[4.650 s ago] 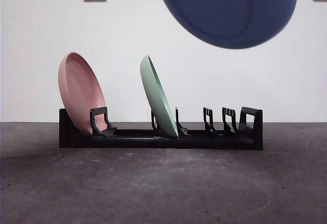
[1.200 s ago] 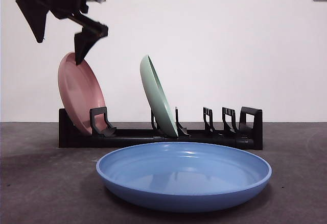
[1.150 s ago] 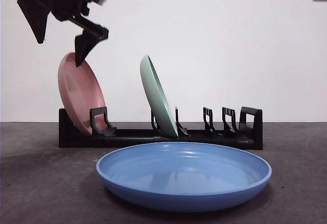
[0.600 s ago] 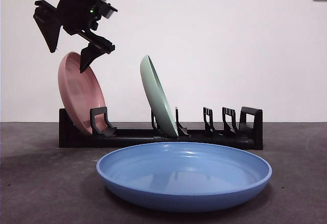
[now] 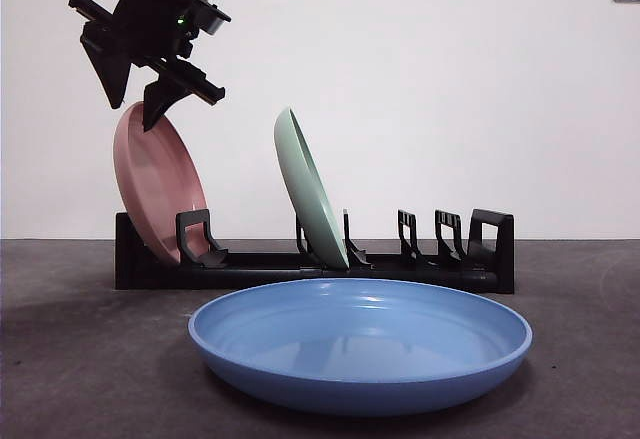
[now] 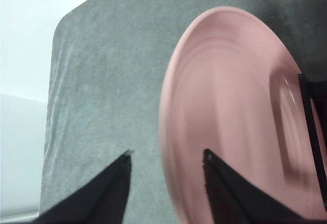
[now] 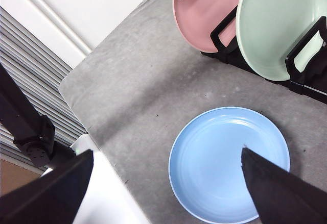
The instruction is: Place the plate
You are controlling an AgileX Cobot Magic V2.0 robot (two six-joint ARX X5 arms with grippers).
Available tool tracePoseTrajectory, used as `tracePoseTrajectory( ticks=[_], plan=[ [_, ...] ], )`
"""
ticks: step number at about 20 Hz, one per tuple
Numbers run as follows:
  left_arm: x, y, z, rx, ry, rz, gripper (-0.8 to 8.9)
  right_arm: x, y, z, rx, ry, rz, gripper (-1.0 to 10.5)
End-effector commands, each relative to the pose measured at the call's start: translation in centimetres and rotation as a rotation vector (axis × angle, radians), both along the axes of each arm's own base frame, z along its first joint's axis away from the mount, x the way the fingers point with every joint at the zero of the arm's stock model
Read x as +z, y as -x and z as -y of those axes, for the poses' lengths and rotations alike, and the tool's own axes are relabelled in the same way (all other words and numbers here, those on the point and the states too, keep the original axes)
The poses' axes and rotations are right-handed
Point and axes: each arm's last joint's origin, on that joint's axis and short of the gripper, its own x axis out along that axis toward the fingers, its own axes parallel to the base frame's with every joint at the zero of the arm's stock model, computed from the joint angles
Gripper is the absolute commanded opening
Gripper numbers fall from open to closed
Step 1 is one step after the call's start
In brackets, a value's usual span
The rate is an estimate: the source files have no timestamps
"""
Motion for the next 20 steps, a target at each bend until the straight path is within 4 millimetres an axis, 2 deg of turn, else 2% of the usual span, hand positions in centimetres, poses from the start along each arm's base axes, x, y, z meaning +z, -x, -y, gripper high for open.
tracePoseTrajectory(
  ticks=[1,7,20],
  plan=[
    [0.29,-0.32,0.8,-0.019,-0.001,0.02,1.4,0.15,-0.12,-0.11,0.011,0.0,0.01,4.6],
    [0.34,-0.26,1.12,-0.037,-0.004,0.022,0.22,0.15,-0.12,-0.11,0.011,0.0,0.01,4.6],
    [0.66,-0.3,1.44,-0.062,-0.032,0.034,0.13,0.15,-0.12,-0.11,0.011,0.0,0.01,4.6]
  ],
)
